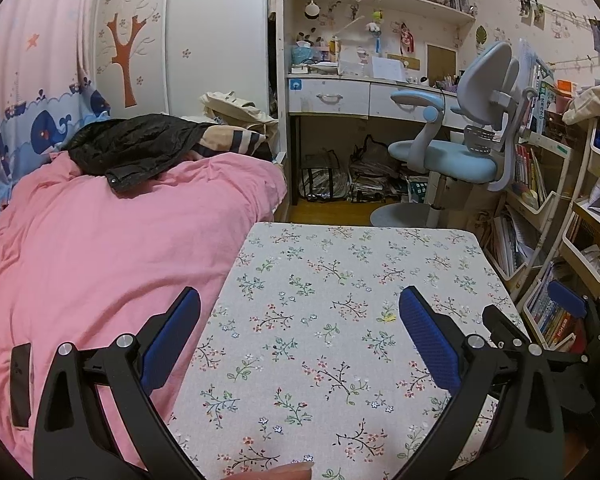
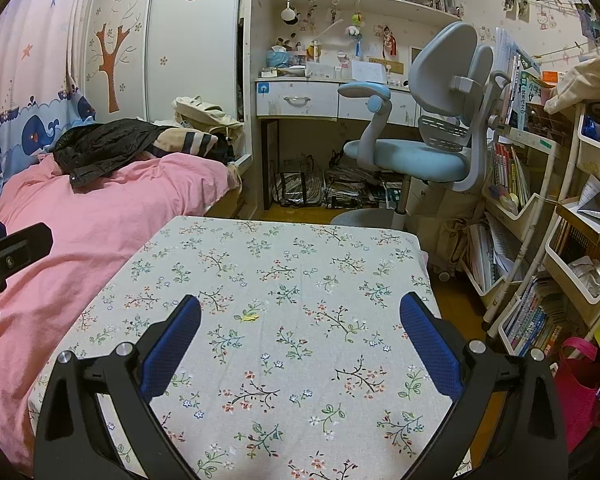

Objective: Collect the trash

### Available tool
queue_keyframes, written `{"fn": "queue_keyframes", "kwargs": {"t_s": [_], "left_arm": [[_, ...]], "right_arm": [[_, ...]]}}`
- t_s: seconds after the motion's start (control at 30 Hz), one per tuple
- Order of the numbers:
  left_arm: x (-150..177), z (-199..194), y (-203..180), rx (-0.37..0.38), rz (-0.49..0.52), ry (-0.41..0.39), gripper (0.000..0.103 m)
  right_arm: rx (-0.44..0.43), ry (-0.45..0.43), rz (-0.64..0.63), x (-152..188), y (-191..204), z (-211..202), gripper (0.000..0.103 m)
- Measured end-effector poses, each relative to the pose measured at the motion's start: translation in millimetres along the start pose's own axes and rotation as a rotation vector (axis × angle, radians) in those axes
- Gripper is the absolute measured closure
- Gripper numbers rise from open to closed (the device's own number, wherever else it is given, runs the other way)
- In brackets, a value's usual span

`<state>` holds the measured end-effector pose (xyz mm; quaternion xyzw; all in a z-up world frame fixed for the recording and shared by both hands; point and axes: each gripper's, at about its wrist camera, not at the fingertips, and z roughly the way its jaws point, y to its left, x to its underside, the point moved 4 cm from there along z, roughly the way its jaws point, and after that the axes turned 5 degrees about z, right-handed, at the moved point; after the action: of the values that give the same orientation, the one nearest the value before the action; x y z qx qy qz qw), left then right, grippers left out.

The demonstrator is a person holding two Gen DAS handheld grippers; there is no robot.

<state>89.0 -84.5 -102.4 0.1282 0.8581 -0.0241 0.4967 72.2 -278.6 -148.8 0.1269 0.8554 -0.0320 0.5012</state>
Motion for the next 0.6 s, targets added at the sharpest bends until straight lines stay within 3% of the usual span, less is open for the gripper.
{"fn": "queue_keyframes", "kwargs": {"t_s": [0.6], "left_arm": [[-0.5,-0.5,0.1,-0.004,0.009,-0.005,0.007]], "right_arm": [[0.001,0.002,-0.002,1.5,-1.0,0.4,0.007]]}}
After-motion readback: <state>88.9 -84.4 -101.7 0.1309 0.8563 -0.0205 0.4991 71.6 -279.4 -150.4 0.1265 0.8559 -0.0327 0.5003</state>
